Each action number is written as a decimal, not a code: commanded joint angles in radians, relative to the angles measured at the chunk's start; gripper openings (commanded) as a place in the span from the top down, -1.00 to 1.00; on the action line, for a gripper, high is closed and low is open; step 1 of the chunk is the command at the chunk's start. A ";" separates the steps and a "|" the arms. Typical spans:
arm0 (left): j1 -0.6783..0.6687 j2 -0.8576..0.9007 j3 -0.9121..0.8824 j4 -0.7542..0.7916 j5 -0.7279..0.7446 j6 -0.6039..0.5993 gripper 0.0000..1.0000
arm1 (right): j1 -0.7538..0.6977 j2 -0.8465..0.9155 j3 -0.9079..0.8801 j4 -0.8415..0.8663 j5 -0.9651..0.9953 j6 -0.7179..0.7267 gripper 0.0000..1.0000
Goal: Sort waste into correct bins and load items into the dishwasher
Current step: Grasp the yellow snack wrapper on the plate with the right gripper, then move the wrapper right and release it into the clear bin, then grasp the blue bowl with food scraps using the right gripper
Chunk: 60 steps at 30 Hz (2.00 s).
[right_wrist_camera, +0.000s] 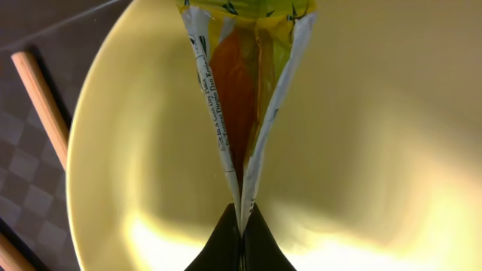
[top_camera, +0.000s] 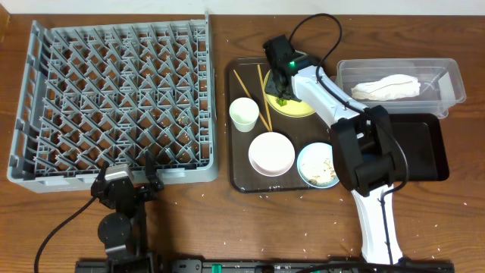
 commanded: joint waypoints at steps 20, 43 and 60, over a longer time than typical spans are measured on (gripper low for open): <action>-0.002 -0.006 -0.017 -0.034 0.003 0.017 -0.82 | -0.387 -0.341 -0.090 -0.344 -0.010 0.264 0.97; -0.002 -0.006 -0.017 -0.034 0.003 0.017 -0.82 | -0.166 -0.521 -0.037 -0.551 -0.273 -0.441 -0.60; -0.002 -0.006 -0.017 -0.034 0.003 0.016 -0.82 | 0.160 -0.524 -0.630 -0.419 -0.168 -0.600 0.07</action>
